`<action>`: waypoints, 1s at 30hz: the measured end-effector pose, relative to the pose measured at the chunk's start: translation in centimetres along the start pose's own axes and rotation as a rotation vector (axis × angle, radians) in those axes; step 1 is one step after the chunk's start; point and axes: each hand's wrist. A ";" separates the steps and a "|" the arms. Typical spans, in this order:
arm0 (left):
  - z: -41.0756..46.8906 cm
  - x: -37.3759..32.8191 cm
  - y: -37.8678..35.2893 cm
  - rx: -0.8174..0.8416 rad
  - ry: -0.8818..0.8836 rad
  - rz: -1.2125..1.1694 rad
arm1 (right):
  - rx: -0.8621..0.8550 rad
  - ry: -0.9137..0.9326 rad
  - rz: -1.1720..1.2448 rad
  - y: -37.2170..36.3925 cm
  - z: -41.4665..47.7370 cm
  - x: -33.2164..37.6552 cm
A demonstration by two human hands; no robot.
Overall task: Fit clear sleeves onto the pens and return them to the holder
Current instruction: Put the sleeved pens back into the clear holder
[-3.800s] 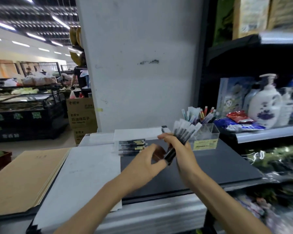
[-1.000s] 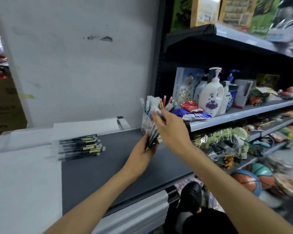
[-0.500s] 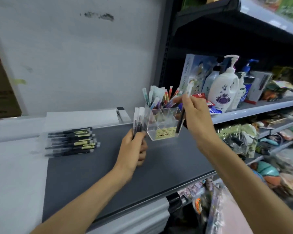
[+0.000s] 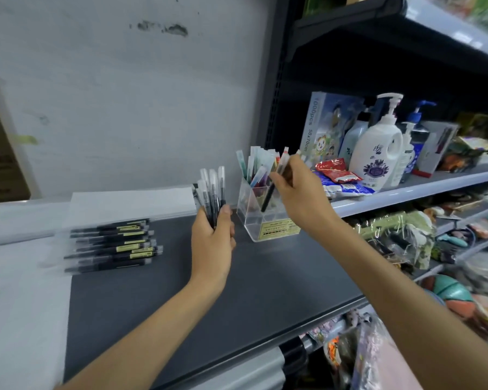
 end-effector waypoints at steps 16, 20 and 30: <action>-1.5 0.2 -0.7 0.130 -0.163 0.033 | -0.147 -0.208 0.000 -2.2 -0.2 -1.2; -1.7 -0.2 -0.8 0.144 -0.140 0.023 | -0.147 -0.265 0.081 -1.9 -0.3 -0.9; -1.7 -0.5 -1.2 0.348 0.019 -0.083 | -0.013 -0.520 0.555 1.0 -2.6 0.6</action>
Point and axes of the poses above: each hand's wrist, its own z-axis towards the middle knuckle, its own y-axis out of the back of the hand, x = y × z, and after that the axes turned 11 degrees about -x, right-handed
